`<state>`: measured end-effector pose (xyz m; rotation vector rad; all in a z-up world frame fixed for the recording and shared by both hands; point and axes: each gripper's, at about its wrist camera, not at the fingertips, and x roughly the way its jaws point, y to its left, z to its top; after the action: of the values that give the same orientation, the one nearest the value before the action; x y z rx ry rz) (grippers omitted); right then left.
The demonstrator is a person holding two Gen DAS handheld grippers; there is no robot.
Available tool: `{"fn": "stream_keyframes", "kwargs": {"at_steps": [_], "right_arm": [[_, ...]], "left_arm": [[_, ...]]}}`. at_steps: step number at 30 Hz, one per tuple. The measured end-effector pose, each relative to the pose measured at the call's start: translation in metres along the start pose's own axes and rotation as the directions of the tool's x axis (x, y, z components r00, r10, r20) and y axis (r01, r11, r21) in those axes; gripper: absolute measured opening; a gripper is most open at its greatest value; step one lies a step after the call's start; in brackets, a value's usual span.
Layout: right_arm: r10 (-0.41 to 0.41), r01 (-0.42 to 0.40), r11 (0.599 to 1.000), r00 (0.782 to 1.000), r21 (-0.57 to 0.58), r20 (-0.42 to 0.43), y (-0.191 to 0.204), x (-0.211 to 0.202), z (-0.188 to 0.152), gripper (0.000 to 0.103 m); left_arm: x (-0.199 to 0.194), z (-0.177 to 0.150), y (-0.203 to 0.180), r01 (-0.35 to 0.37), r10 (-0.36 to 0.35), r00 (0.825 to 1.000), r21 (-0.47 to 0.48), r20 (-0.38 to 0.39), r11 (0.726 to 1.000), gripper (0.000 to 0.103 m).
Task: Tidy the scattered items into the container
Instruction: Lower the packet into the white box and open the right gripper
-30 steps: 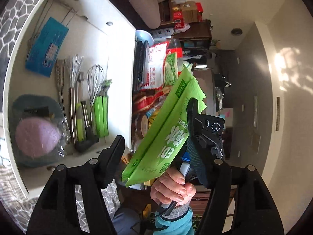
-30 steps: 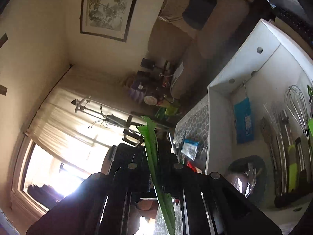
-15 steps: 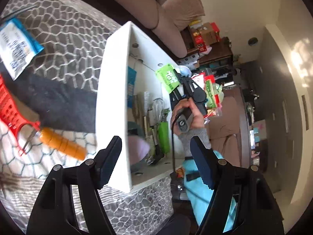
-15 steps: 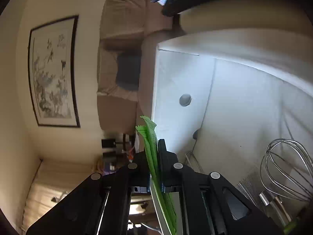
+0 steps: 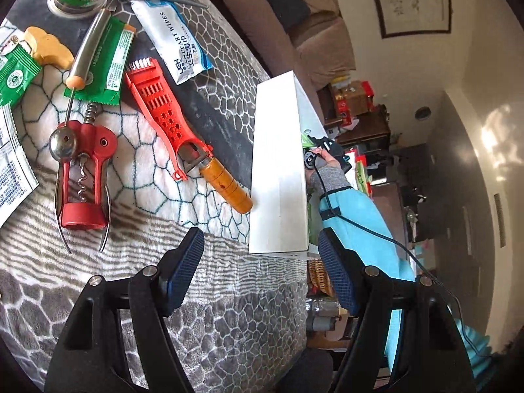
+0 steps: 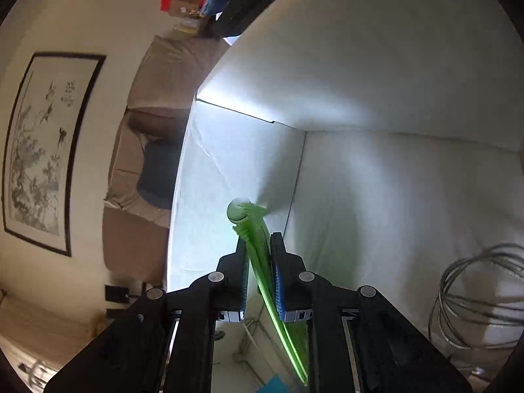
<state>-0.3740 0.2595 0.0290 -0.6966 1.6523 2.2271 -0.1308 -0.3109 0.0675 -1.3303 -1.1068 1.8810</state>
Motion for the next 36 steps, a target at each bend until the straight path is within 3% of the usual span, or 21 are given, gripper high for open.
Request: {"fn": "stream_keyframes", "kwargs": {"at_steps": [1, 3, 5, 6, 9, 13, 16, 19, 24, 29, 32, 36], "right_arm": [[-0.053, 0.053, 0.999, 0.998, -0.003, -0.029, -0.001, 0.001, -0.001, 0.039], [-0.125, 0.122, 0.992, 0.986, -0.030, -0.107, 0.000, 0.004, -0.002, 0.039], [-0.209, 0.191, 0.972, 0.969, -0.138, -0.131, 0.013, -0.002, -0.002, 0.042], [-0.237, 0.209, 0.958, 0.963, -0.196, -0.132, 0.021, -0.008, -0.002, 0.051], [-0.263, 0.187, 0.914, 0.949, -0.361, -0.173, 0.044, -0.025, -0.007, 0.057], [-0.338, 0.161, 0.841, 0.902, -0.516, -0.270, 0.057, -0.024, -0.016, 0.057], [-0.369, 0.137, 0.841, 0.852, -0.523, -0.371, 0.049, -0.008, -0.020, 0.058], [-0.387, 0.146, 0.844, 0.831, -0.516, -0.398, 0.040, 0.001, -0.024, 0.058], [-0.391, 0.138, 0.872, 0.774, -0.470, -0.498, 0.036, 0.021, -0.029, 0.059], [-0.362, 0.126, 0.885, 0.791, -0.448, -0.493, 0.044, 0.032, -0.029, 0.071], [-0.317, 0.110, 0.911, 0.804, -0.398, -0.503, 0.046, 0.037, -0.025, 0.072], [-0.219, 0.074, 0.953, 0.837, -0.293, -0.502, 0.046, 0.042, -0.021, 0.072]], "left_arm": [[0.001, 0.000, 0.002, -0.015, 0.015, 1.000, 0.011, -0.014, 1.000, 0.069], [-0.001, -0.001, 0.009, -0.005, 0.004, 1.000, -0.017, -0.019, 1.000, 0.069], [-0.003, 0.000, 0.014, 0.004, -0.004, 1.000, -0.030, -0.014, 1.000, 0.069], [-0.004, 0.001, 0.014, -0.001, 0.001, 1.000, -0.030, -0.011, 1.000, 0.069], [-0.005, -0.002, 0.011, 0.019, -0.019, 1.000, -0.025, -0.008, 1.000, 0.069], [-0.002, -0.007, 0.002, 0.032, -0.032, 0.999, -0.002, -0.016, 0.999, 0.070], [-0.001, -0.009, 0.000, 0.021, -0.021, 1.000, 0.009, -0.020, 1.000, 0.070], [-0.002, -0.007, 0.004, 0.020, -0.020, 1.000, -0.006, -0.012, 1.000, 0.070], [-0.003, -0.003, 0.013, 0.022, -0.022, 1.000, -0.033, -0.002, 0.999, 0.070], [-0.001, -0.002, 0.018, 0.015, -0.015, 1.000, -0.047, -0.002, 0.999, 0.070], [0.000, -0.002, 0.019, 0.013, -0.013, 1.000, -0.045, -0.002, 0.999, 0.070], [0.002, -0.002, 0.019, 0.007, -0.008, 1.000, -0.041, -0.008, 0.999, 0.070]]}}
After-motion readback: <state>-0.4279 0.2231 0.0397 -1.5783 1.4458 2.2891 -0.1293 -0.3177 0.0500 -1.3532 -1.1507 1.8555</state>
